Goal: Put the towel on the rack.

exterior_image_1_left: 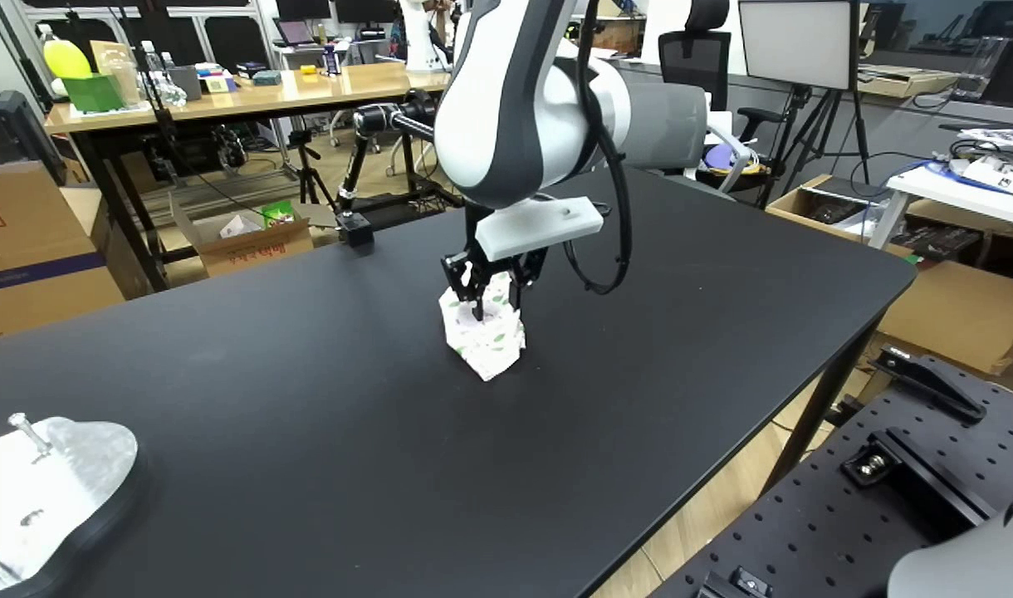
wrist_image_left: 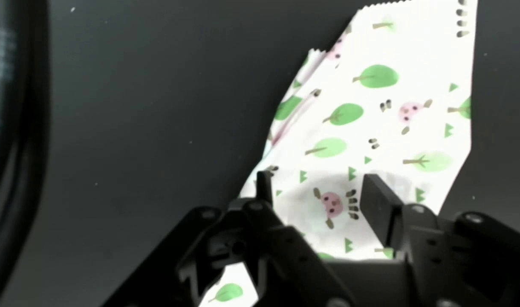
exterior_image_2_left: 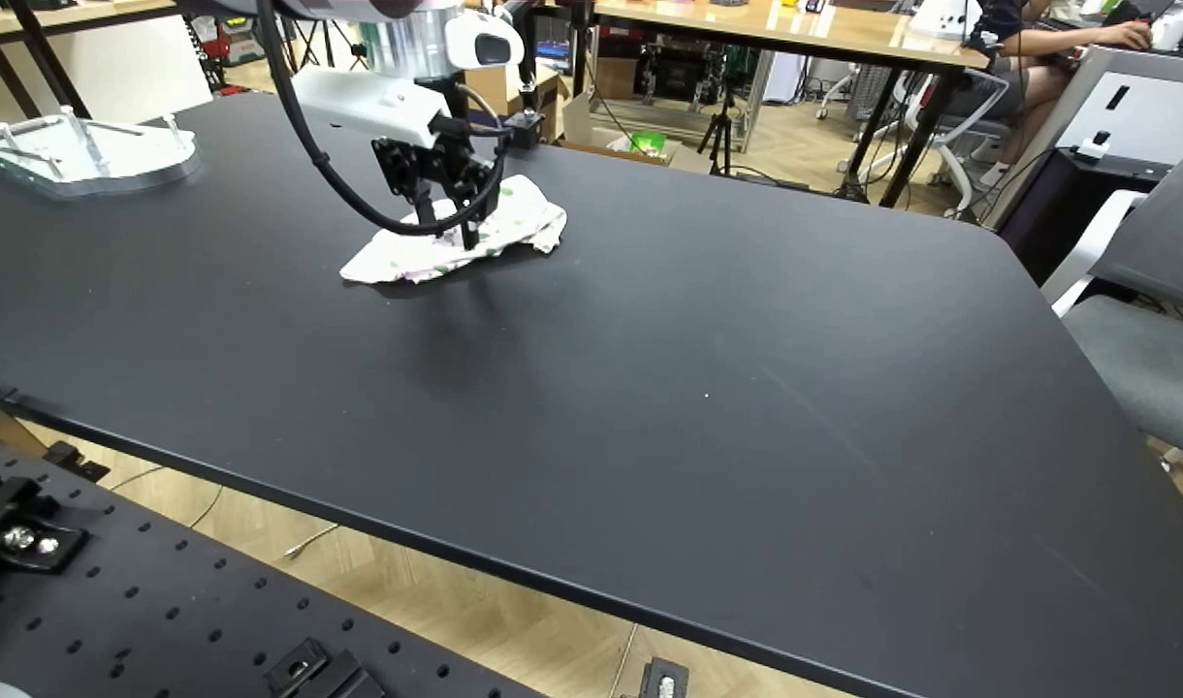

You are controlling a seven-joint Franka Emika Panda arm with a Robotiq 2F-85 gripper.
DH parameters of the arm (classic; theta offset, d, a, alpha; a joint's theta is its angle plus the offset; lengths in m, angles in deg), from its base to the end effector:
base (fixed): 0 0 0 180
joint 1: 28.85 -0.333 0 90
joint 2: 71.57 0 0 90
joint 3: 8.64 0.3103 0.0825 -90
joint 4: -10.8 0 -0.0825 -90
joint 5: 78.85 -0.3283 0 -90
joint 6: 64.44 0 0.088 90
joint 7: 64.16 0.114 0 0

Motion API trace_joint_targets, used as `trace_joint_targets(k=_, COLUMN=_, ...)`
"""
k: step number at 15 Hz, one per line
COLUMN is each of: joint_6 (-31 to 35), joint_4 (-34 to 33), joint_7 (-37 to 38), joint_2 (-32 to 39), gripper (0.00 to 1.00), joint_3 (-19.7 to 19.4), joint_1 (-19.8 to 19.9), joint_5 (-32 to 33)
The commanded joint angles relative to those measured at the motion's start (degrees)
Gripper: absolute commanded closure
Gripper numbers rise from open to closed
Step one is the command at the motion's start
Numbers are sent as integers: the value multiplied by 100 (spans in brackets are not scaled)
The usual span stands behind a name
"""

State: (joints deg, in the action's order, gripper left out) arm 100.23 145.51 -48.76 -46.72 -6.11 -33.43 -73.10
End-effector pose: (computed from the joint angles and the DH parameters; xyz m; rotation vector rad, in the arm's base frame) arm 0.4903 0.0672 0.1956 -3.1318 0.0846 -0.1427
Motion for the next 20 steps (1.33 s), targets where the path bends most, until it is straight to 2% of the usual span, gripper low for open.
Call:
trace_joint_targets(k=1, joint_6=-265, joint_4=-139, joint_7=-548, joint_2=25, gripper=72, joint_3=188, joint_1=164, joint_5=-568)
trace_joint_targets(k=5, joint_6=-397, joint_4=-74, joint_7=-833, joint_2=-161, gripper=100, joint_3=238, joint_1=144, joint_5=-831)
trace_joint_targets(k=6, joint_6=-410, joint_4=-24, joint_7=-873, joint_2=-252, gripper=100, joint_3=252, joint_1=130, joint_5=-867)
trace_joint_targets(k=10, joint_6=-772, joint_4=183, joint_7=-662, joint_2=-784, gripper=100, joint_3=115, joint_1=-70, joint_5=-760)
trace_joint_targets(k=14, joint_6=-1429, joint_4=373, joint_7=-391, joint_2=-1561, gripper=100, joint_3=26, joint_1=-231, joint_5=-569)
trace_joint_targets(k=18, joint_6=-1895, joint_4=371, joint_7=-122, joint_2=-2177, gripper=100, joint_3=47, joint_1=-326, joint_5=-43)
trace_joint_targets(k=19, joint_6=-1868, joint_4=369, joint_7=-13, joint_2=-2224, gripper=74, joint_3=54, joint_1=-327, joint_5=167)
trace_joint_targets(k=20, joint_6=-1807, joint_4=364, joint_7=148, joint_2=-2258, gripper=73, joint_3=55, joint_1=-322, joint_5=450)
